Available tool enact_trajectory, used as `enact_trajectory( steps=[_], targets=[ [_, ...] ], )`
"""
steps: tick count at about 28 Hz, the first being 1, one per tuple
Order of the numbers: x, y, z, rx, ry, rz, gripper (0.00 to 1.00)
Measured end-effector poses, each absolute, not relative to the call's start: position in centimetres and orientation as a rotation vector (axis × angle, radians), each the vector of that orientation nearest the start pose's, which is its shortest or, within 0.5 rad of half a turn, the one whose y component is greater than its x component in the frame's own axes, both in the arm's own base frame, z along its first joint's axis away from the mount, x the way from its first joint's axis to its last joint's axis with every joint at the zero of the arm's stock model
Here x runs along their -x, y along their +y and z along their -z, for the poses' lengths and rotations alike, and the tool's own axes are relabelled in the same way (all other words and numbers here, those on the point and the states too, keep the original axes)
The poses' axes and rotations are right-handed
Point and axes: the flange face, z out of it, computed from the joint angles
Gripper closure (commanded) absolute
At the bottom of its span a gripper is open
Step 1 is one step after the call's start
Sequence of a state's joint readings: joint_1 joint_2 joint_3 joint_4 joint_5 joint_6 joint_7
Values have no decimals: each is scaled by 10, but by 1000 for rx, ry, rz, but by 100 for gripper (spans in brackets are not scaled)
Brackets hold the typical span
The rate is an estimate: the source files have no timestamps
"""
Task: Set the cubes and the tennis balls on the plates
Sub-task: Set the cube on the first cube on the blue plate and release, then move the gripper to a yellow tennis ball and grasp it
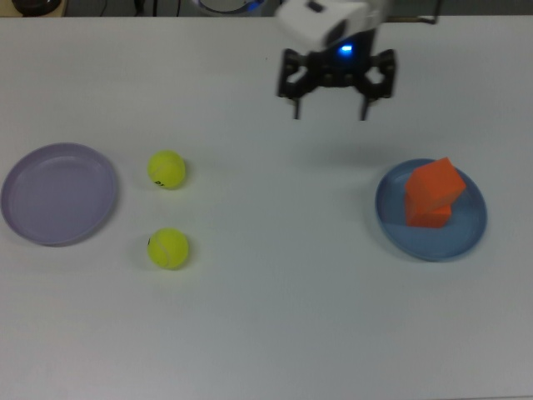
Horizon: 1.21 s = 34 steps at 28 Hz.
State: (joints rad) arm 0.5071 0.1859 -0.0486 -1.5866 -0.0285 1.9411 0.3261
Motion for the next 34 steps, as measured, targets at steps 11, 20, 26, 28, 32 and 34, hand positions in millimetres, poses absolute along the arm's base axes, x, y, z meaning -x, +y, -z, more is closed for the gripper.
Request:
enact_trajectory(
  steps=[11, 20, 26, 28, 32, 34],
  targets=[
    [-569, 149, -492, 3144, 93, 137, 0],
    [-579, 75, -464, 3077, 260, 166, 0],
    [-581, 49, -432, 3071, 304, 139, 0],
    [-584, 44, -419, 3075, 321, 136, 0],
    [-592, 37, -399, 3083, 340, 140, 0],
    [-596, 34, -386, 3089, 344, 143, 0]
  ],
)
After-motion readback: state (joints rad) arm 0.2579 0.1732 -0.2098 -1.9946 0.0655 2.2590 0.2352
